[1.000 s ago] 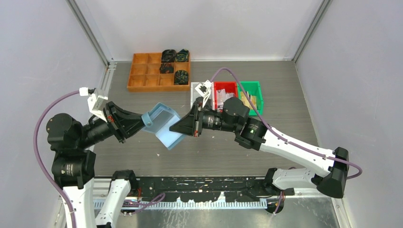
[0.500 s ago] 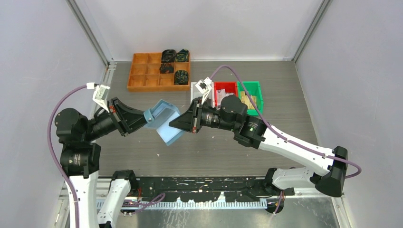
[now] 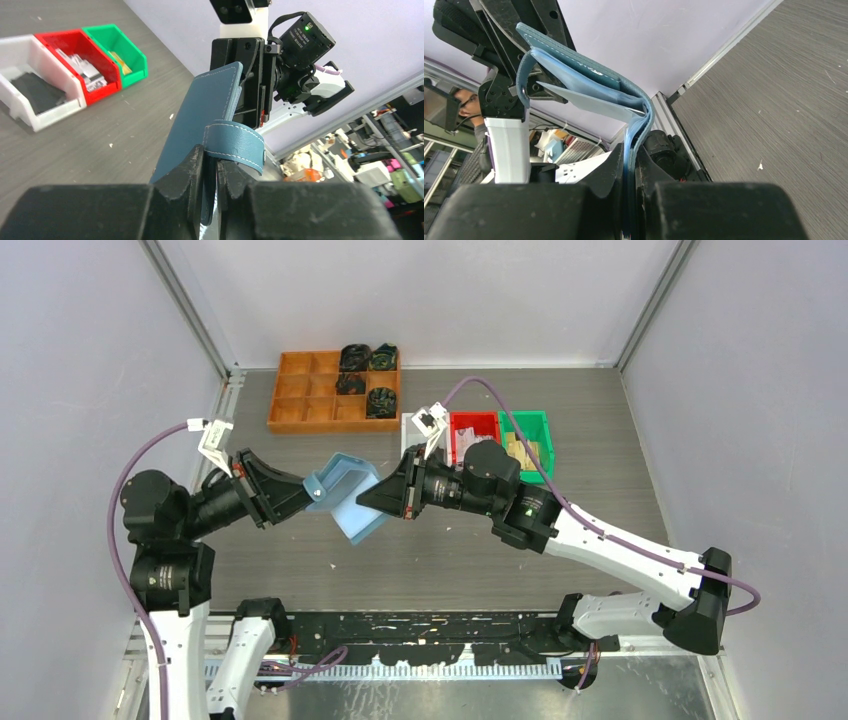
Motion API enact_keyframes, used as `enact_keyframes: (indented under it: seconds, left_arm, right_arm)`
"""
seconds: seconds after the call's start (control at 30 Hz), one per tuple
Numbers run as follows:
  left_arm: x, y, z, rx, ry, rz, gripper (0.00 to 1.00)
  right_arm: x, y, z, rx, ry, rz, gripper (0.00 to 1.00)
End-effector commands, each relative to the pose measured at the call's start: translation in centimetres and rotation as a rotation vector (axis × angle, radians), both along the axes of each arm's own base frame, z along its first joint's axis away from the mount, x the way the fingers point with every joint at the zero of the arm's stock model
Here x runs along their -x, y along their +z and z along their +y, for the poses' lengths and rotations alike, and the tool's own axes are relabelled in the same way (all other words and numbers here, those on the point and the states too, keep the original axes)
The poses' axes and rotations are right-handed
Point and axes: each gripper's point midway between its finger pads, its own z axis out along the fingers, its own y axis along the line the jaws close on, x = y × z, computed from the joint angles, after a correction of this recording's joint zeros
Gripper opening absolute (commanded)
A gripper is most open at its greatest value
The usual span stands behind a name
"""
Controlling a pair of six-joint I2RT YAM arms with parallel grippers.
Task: Take the credit cards out of the card holder
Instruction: Remove the credit card from the card holder.
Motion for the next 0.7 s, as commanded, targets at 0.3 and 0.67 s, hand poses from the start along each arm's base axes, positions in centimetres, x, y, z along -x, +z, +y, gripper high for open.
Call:
enact_keyframes:
  seconds: [0.3, 0.67]
  left_arm:
    - [-0.1, -1.0, -0.4, 0.053, -0.048, 0.139, 0.25]
    - [0.0, -0.3, -0.4, 0.044, -0.056, 0.108, 0.15]
  right_arm:
    - [-0.1, 4.7, -0.7, -0.074, -0.03, -0.101, 0.01]
    - [0.2, 4.1, -0.6, -0.048, -0.013, -0.107, 0.01]
